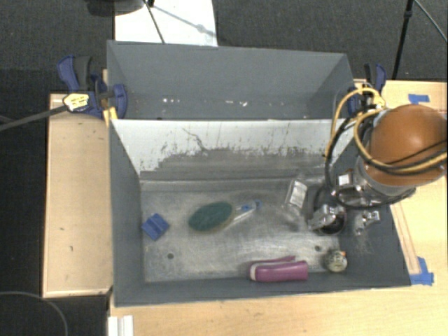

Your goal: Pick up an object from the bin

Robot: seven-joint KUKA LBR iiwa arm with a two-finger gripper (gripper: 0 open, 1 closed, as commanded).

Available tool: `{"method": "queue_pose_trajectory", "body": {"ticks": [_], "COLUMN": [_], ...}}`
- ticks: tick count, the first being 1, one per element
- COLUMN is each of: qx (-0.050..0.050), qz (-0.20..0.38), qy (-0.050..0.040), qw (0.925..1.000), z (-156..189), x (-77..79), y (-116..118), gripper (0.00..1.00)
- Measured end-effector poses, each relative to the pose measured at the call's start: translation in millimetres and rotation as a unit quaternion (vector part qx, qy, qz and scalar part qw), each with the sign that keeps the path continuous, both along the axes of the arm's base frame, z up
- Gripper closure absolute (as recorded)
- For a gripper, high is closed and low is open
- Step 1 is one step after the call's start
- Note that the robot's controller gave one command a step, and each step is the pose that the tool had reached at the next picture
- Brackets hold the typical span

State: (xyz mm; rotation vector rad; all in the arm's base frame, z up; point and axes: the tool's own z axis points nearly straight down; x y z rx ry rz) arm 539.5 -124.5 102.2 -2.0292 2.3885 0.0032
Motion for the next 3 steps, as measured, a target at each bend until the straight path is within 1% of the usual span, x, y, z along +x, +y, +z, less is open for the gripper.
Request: {"method": "queue_pose_trajectory", "body": {"ticks": [1,2,3], "qx": [0.009,-0.002,0.001], "qz": [0.099,0.049,0.298], "qy": [-0.0056,-0.0027,-0.0003], "qw": [0.9950,0.9988,0.9546], "z": [-28.8,86.7,-10.1], "x": [-15.8,-1.8,35.4], "y": [12.4,68.4,17.5], "gripper": [0.00,0.00,0.00]}}
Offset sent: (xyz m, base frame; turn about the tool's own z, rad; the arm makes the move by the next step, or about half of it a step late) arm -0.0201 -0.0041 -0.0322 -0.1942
